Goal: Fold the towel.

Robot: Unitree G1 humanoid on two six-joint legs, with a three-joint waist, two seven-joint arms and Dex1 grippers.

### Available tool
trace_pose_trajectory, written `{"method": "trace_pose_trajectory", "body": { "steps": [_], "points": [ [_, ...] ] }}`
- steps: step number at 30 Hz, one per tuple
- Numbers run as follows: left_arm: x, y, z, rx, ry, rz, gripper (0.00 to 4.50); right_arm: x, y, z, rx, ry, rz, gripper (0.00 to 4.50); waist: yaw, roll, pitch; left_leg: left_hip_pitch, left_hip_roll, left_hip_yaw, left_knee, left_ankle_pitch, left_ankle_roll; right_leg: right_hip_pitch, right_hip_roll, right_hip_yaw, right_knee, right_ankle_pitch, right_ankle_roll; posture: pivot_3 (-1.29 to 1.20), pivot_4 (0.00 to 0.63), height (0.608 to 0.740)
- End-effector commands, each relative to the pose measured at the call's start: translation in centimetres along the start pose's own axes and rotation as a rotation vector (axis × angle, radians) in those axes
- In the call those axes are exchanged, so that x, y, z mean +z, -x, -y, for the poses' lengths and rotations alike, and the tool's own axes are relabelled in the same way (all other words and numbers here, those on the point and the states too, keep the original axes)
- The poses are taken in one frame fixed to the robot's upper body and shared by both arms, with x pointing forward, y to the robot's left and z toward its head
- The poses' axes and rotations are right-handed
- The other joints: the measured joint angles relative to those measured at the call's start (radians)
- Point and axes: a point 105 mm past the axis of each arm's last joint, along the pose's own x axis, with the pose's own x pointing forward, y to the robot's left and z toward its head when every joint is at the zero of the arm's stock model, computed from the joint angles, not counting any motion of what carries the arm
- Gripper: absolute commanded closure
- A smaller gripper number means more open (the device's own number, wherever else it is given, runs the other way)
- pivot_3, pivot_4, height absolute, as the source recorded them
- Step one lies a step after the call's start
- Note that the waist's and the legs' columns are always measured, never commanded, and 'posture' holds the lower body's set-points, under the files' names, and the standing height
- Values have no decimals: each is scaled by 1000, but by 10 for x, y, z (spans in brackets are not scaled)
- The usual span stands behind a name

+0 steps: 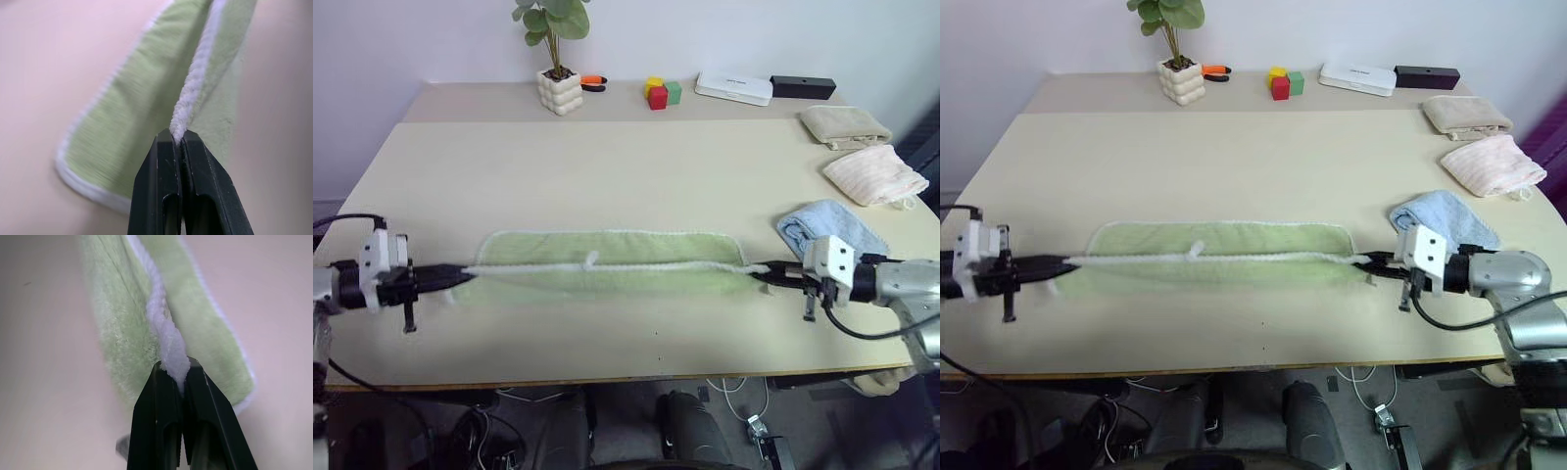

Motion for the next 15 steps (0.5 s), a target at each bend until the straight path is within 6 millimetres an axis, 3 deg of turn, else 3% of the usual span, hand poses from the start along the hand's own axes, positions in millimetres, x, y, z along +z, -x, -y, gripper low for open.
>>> {"method": "trace_pose_trajectory", "body": {
  "steps": [1,6,15],
  "points": [
    [-1,-3,-15,58,-35,-6,4500,3,-1,15,-75,23,-6,4488,-1,0,0,0,0,0,0,0,0,0,0,0,0,0,0,0,150,735],
    [-6,-17,-38,161,-73,-23,4500,-2,-7,25,-118,17,-12,4488,0,0,0,0,0,0,0,0,0,0,0,0,0,0,0,0,150,735],
    [-14,-41,-51,200,-78,-49,4500,-8,-14,42,-185,44,-44,4488,-1,0,0,0,0,0,0,0,0,0,0,0,0,0,0,0,150,735]
  ]
}}
